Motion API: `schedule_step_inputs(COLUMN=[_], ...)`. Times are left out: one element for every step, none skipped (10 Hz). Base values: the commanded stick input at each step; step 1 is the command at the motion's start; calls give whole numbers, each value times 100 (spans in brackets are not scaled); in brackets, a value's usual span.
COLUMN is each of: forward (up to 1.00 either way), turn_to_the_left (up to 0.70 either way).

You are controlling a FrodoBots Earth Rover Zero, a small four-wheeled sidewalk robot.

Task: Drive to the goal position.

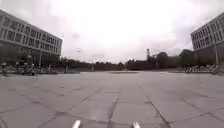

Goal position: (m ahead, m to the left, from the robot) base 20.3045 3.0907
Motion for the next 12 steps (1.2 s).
schedule_step_inputs(forward=[70, 70, 70, 70, 70, 70, 70, 70, 70, 70, 70, 70], turn_to_the_left=[0, 0, 0, 0, 0, 0, 0, 0, 0, 0, 0, -11])
